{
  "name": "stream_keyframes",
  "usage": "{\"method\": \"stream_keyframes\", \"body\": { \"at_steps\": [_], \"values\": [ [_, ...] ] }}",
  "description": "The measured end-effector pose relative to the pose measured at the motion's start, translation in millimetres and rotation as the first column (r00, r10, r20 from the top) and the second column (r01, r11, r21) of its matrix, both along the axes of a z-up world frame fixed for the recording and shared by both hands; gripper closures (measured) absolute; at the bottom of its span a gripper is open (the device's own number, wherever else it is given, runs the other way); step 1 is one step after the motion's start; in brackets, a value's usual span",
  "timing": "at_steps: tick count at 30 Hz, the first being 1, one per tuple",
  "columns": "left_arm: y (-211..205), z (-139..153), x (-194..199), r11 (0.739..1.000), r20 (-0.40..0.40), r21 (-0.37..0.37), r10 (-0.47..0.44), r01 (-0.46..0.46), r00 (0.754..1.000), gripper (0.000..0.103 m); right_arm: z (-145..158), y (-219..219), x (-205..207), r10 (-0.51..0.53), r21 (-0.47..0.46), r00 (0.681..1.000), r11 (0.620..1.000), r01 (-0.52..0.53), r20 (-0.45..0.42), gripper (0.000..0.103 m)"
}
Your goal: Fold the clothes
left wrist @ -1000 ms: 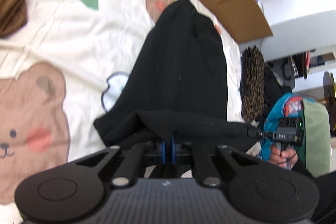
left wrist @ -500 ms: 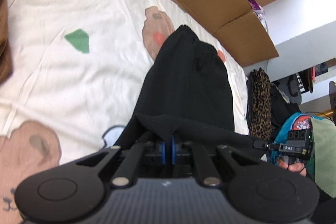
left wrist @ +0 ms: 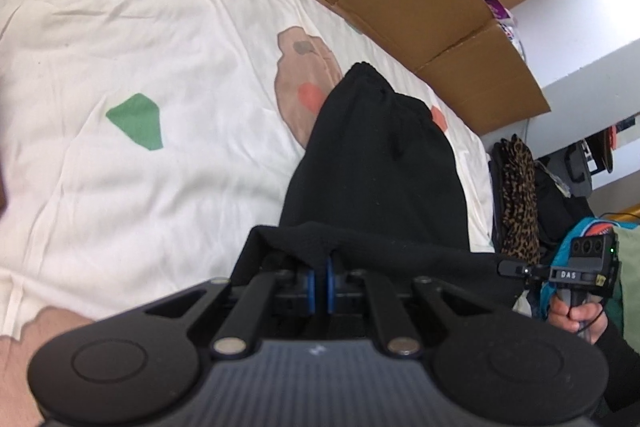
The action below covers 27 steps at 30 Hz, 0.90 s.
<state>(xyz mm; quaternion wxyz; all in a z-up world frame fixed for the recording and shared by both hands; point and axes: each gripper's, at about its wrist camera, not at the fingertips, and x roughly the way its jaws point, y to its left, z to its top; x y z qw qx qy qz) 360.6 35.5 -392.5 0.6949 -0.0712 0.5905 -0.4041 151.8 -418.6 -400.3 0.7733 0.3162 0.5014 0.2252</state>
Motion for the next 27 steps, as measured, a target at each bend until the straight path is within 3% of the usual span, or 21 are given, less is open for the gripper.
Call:
{"method": "stream_keyframes", "body": {
  "at_steps": [9,15,21,22,23,27],
  "values": [
    [-9.5,-3.6,14.2,1.0,0.027,-0.006,0.006,-0.006,1.0,0.097,-1.9,-2.7,15.3,-0.026,-0.007,1.0,1.0,0.026,0.01,0.099],
    [-13.4,-23.2,24.8,1.0,0.01,0.004,0.017,-0.017,1.0,0.097,-17.7,-2.7,31.5,-0.045,-0.021,0.999,0.999,0.045,-0.005,0.098],
    [-9.9,-41.5,28.2,0.999,-0.053,-0.006,0.037,-0.038,0.998,0.085,-27.4,-6.0,33.4,-0.052,0.005,0.998,0.999,0.052,-0.031,0.096],
    [-9.0,-43.1,27.6,0.999,-0.06,-0.004,0.035,-0.035,0.998,0.08,-28.8,-6.5,33.6,-0.053,0.01,0.998,0.999,0.053,-0.036,0.088],
    [-8.2,-44.0,26.2,1.0,-0.064,-0.003,0.029,-0.029,0.998,0.075,-30.3,-7.1,33.7,-0.054,0.015,0.998,0.998,0.055,-0.04,0.069],
    [-3.9,-46.6,18.4,1.0,-0.085,-0.017,0.006,-0.007,0.996,0.069,-33.6,-9.2,30.1,-0.05,0.033,0.997,0.998,0.052,-0.06,0.058]
  ]
}}
